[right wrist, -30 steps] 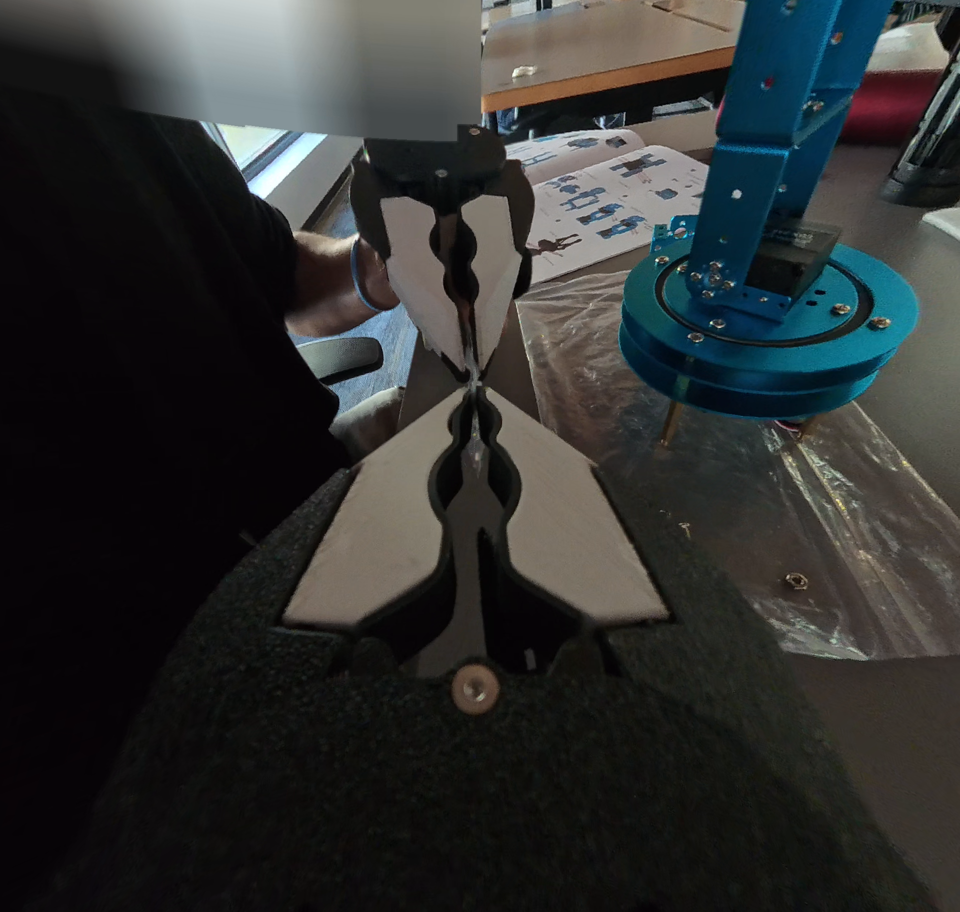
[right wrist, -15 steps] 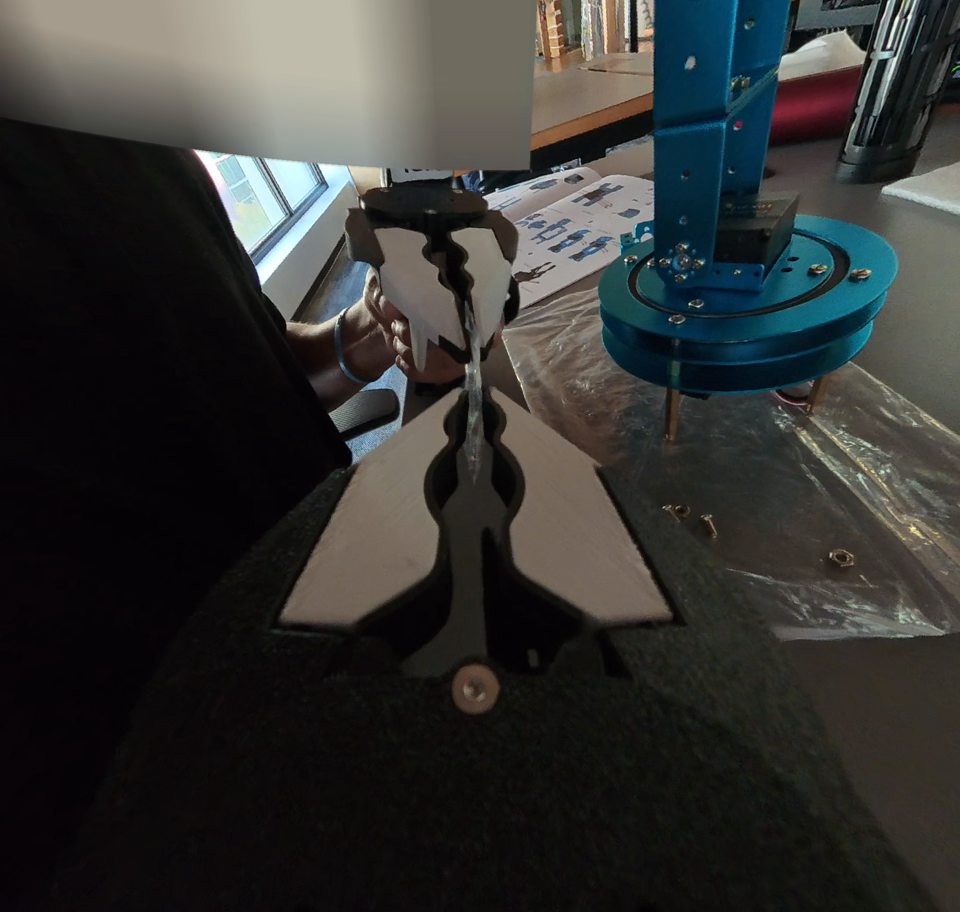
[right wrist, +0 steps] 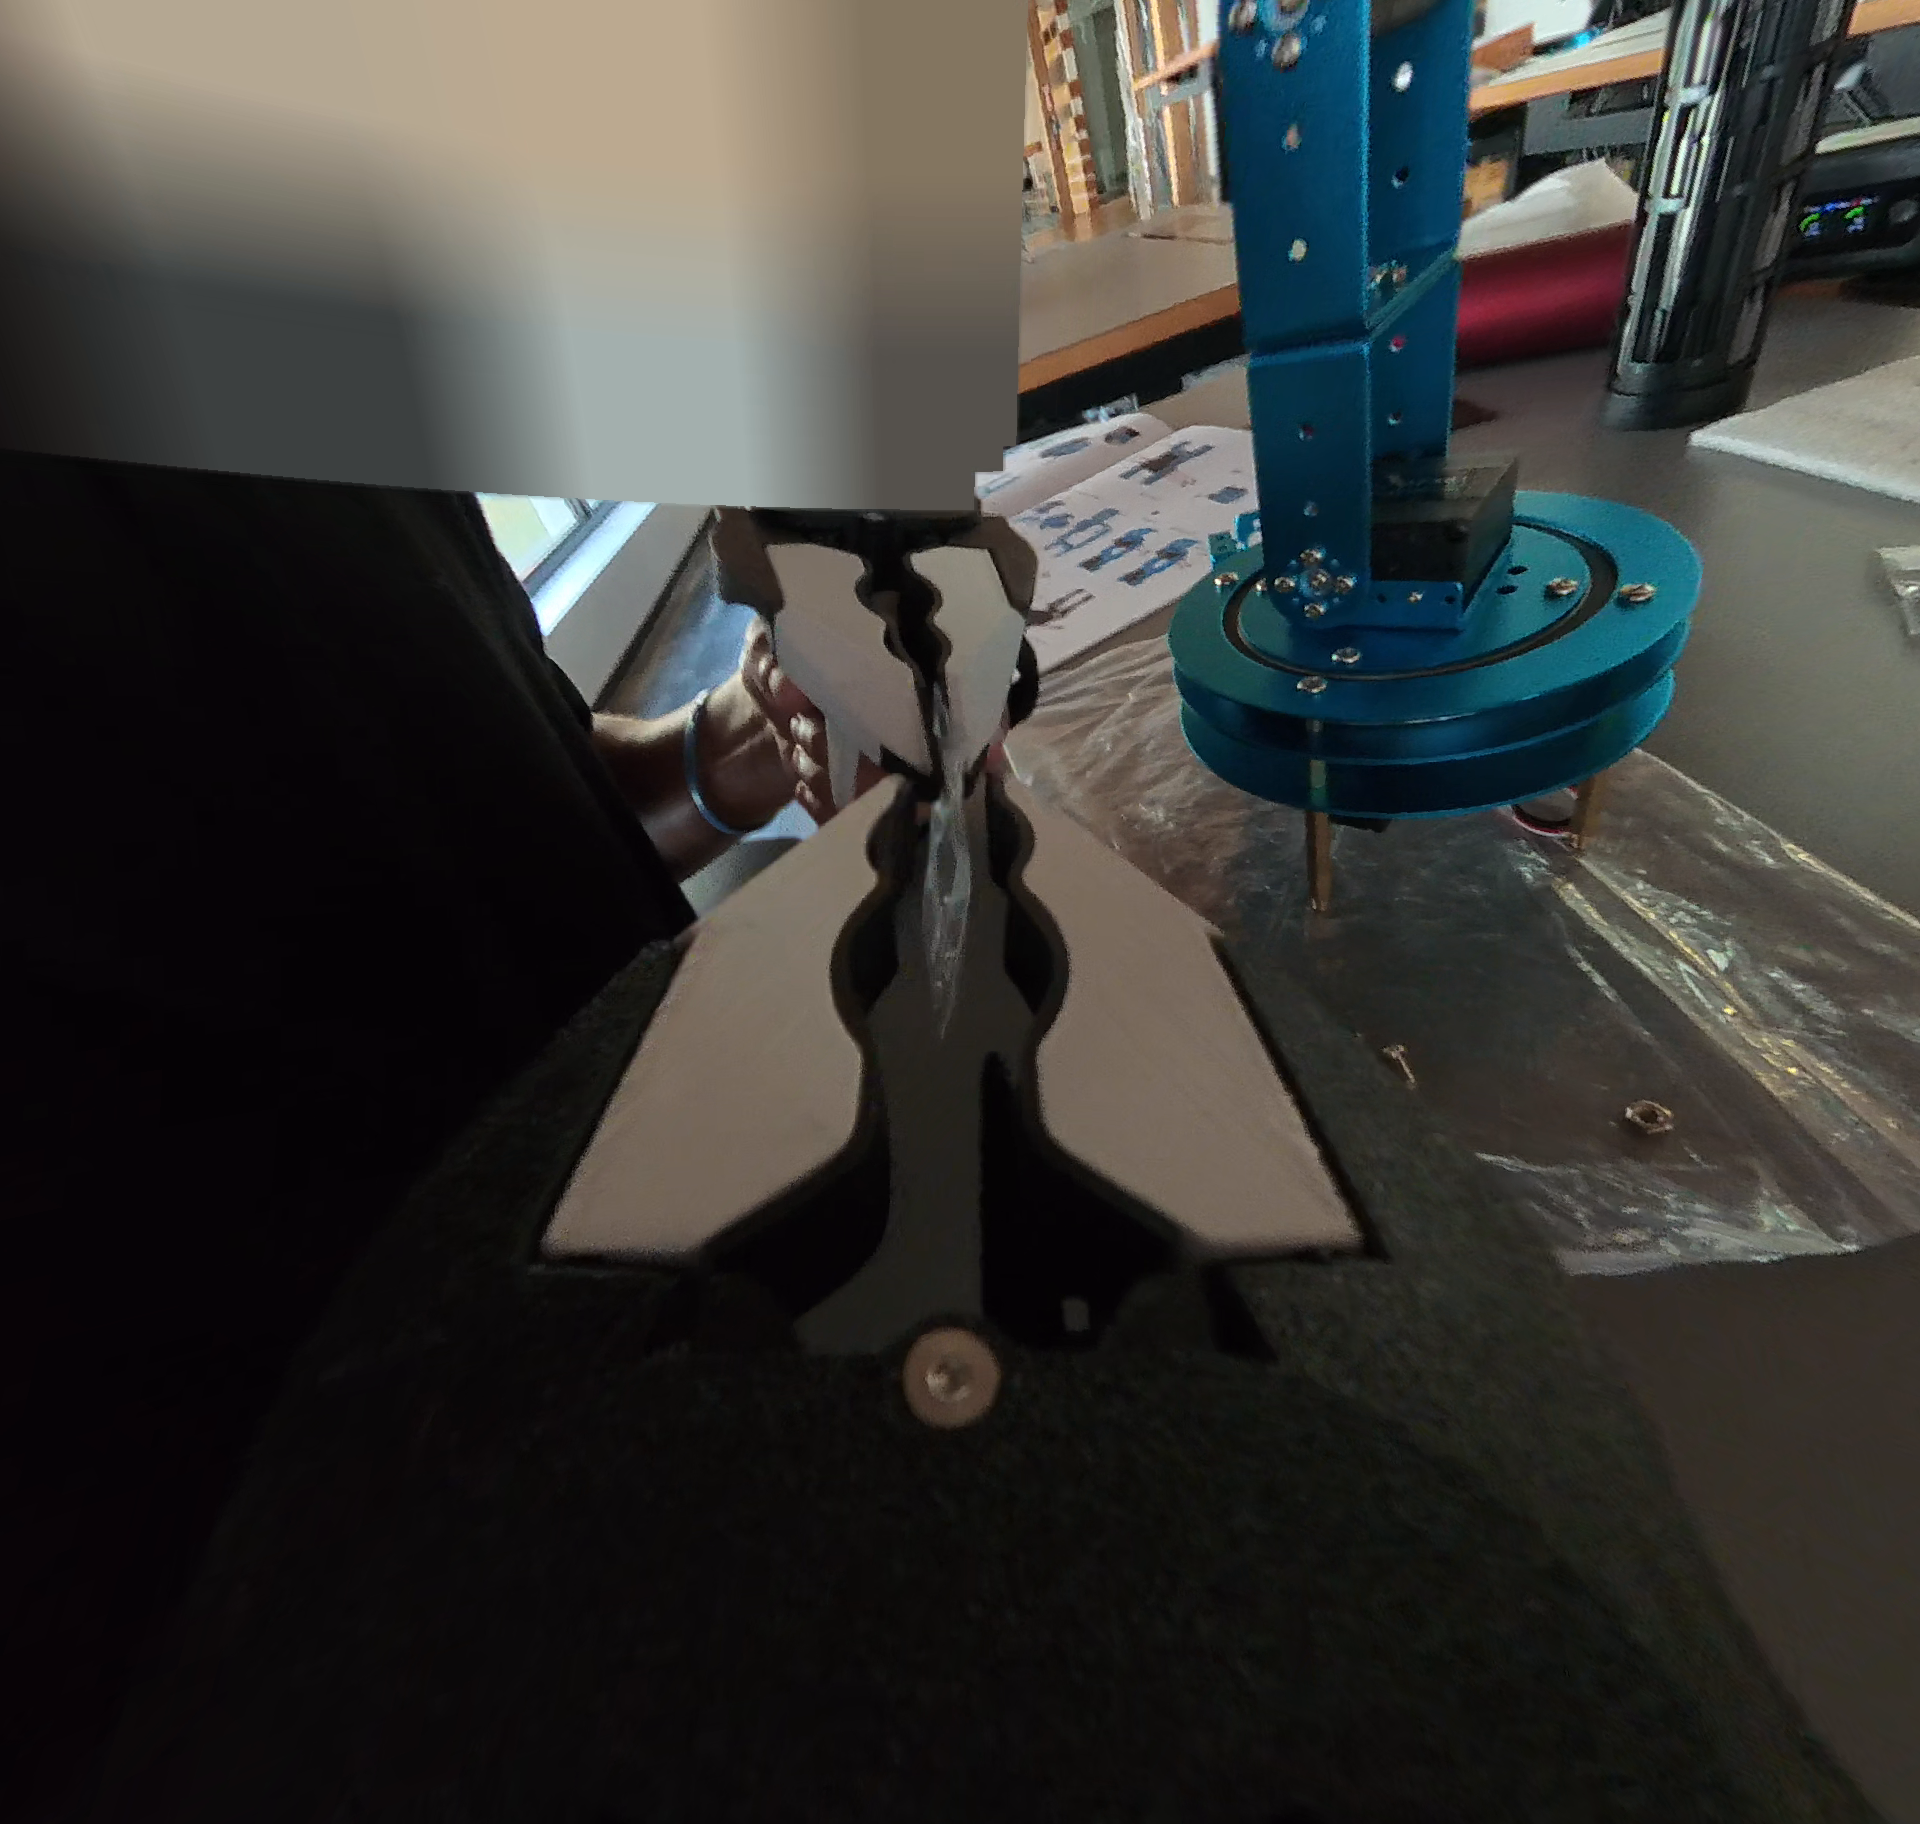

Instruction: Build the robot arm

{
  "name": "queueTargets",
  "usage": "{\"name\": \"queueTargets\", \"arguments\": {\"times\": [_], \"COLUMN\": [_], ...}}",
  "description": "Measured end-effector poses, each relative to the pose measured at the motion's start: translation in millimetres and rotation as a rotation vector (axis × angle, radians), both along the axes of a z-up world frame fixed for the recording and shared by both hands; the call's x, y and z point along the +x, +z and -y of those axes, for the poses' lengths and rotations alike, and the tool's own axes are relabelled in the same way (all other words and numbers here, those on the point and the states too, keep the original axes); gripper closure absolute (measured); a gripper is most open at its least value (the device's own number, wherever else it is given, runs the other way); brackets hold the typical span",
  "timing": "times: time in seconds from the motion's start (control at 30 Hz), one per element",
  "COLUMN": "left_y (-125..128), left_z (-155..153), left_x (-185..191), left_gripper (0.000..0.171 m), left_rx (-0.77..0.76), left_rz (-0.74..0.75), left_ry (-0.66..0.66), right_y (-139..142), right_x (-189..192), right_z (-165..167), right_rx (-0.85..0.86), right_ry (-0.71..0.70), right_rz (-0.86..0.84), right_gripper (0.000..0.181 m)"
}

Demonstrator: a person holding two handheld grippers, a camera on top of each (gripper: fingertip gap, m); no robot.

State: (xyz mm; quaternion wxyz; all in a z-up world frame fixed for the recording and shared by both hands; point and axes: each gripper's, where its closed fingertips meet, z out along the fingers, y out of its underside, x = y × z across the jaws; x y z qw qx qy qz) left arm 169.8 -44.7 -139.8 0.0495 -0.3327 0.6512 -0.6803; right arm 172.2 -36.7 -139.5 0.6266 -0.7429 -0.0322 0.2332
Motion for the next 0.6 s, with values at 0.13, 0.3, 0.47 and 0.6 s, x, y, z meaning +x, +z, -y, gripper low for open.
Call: {"name": "queueTargets", "arguments": {"times": [0.13, 0.3, 0.47, 0.6], "left_y": [1.3, 3.4, 6.8, 9.7], "left_z": [1.8, 1.0, 1.0, 0.5], "left_x": [-1.6, -1.4, -1.9, -2.8], "left_gripper": [0.171, 0.171, 0.171, 0.171], "left_rx": [-0.009, -0.036, -0.070, -0.066], "left_rz": [0.001, -0.007, -0.008, 0.030], "left_ry": [0.001, 0.015, 0.015, 0.036], "right_y": [5.0, 4.1, 5.8, 8.0], "right_x": [-0.9, -1.9, -4.7, -5.0], "right_z": [1.9, 1.4, -0.2, -0.4], "right_rx": [0.028, 0.017, 0.020, 0.024], "right_ry": [0.001, -0.003, 0.012, 0.016], "right_rz": [0.010, 0.030, 0.016, 0.030], "right_gripper": [0.181, 0.181, 0.181, 0.181]}}
